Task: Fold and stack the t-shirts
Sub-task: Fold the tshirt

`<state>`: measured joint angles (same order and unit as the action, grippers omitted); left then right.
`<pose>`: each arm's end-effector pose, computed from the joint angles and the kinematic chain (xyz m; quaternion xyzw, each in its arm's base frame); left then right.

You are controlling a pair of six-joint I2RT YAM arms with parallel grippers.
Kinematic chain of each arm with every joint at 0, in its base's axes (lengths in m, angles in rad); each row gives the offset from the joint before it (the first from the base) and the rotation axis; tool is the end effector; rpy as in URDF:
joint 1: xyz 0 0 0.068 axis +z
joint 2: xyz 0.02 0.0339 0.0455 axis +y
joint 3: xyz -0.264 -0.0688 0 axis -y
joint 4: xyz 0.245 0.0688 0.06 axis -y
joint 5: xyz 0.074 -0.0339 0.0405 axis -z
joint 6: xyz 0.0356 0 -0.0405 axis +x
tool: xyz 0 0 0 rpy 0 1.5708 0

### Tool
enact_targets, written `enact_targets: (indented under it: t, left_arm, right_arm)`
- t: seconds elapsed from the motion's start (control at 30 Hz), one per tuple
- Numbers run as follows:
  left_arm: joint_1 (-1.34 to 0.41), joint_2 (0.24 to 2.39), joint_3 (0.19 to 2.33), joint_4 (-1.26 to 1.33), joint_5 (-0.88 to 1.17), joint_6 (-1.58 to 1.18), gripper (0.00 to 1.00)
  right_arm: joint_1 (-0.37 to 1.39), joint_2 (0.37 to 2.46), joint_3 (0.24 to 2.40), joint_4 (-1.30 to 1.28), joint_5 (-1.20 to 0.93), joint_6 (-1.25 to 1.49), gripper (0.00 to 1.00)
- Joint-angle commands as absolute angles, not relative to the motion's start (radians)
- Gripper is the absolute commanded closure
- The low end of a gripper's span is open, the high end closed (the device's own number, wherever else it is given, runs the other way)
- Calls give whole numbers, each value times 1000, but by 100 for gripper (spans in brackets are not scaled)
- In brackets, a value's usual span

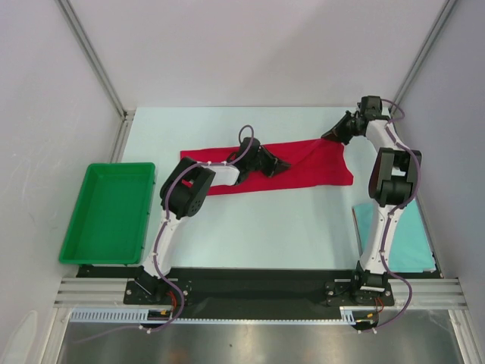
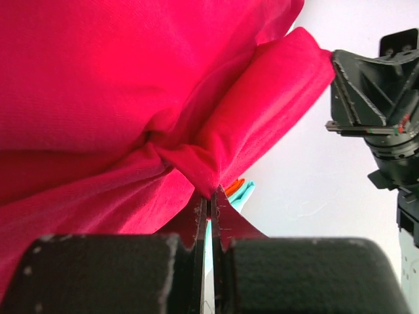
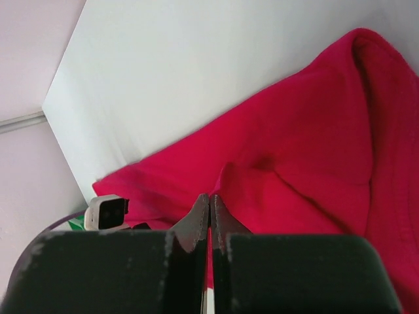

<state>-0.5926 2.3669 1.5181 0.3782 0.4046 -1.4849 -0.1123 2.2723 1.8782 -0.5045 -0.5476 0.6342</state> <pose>0.4158 -0.2969 0.1056 -0.2656 0.7987 -0.5282 0.1122 0.5035 -0.0381 0.1948 0.2484 0.8788 0.3285 0.2409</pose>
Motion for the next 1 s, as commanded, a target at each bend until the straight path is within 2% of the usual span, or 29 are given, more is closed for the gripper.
enact_targets:
  t: [0.0, 0.67, 0.87, 0.9, 0.93, 0.97]
  left_arm:
    - [-588, 2303, 1523, 367, 451, -1490, 99]
    - [-606, 2273, 1471, 292, 515, -1433, 99]
    - [-609, 2319, 1528, 262, 543, -1419, 95]
    - [-609, 2319, 1534, 252, 548, -1410, 91]
    - [-607, 2315, 1539, 200, 543, -1396, 87]
    - [-607, 2298, 1549, 166, 534, -1353, 87]
  right_arm:
    - [-118, 2195, 1870, -549, -546, 595, 100]
    - [-124, 2071, 1678, -629, -410, 471, 100]
    - [-126, 2069, 1654, -638, -387, 445, 100]
    - [-126, 2072, 1654, -644, -388, 439, 100]
    - [-126, 2074, 1654, -649, -384, 433, 98]
    - [-126, 2075, 1660, -663, -377, 427, 92]
